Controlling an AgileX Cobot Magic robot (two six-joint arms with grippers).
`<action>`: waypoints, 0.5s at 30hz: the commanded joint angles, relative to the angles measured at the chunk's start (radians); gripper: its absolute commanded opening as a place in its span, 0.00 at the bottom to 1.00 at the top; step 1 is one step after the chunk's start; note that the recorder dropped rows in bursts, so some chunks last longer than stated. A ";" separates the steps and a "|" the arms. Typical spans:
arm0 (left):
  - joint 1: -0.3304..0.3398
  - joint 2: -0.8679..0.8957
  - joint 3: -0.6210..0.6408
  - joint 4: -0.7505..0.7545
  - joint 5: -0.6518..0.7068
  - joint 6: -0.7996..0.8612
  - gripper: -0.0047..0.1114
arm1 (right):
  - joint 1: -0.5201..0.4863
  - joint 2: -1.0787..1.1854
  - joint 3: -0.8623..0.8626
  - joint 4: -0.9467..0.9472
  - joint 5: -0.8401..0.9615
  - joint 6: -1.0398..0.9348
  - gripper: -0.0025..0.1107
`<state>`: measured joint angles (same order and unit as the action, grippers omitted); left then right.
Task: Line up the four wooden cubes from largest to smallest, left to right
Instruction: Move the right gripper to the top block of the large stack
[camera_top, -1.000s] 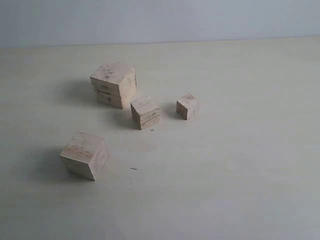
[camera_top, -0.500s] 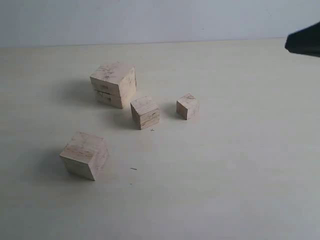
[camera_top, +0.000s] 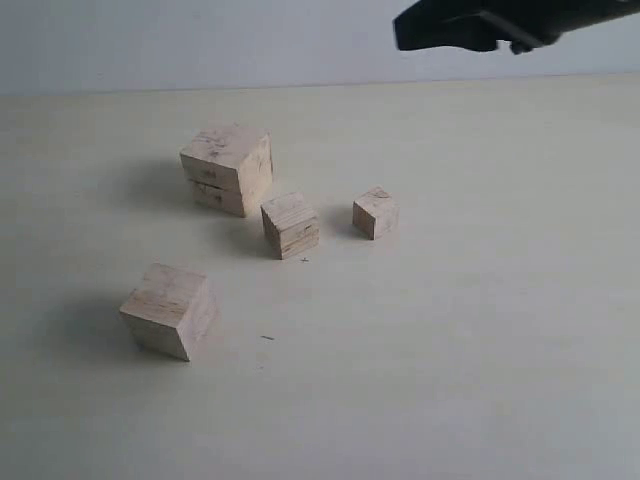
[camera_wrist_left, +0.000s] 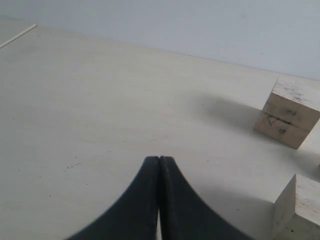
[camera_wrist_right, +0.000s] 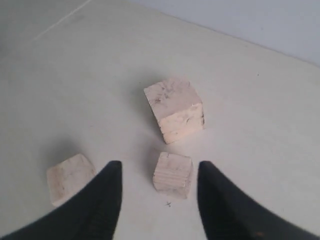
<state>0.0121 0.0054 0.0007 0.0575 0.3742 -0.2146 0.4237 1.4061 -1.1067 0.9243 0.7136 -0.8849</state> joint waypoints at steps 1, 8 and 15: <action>-0.005 -0.005 -0.001 -0.001 -0.005 -0.004 0.04 | 0.097 0.140 -0.121 -0.098 -0.066 -0.056 0.62; -0.005 -0.005 -0.001 -0.001 -0.005 -0.004 0.04 | 0.153 0.339 -0.243 -0.096 -0.145 -0.067 0.83; -0.005 -0.005 -0.001 -0.001 -0.005 -0.004 0.04 | 0.209 0.535 -0.417 -0.113 -0.144 -0.169 0.92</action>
<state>0.0121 0.0054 0.0007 0.0575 0.3742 -0.2146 0.6203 1.9087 -1.4801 0.8208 0.5791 -1.0322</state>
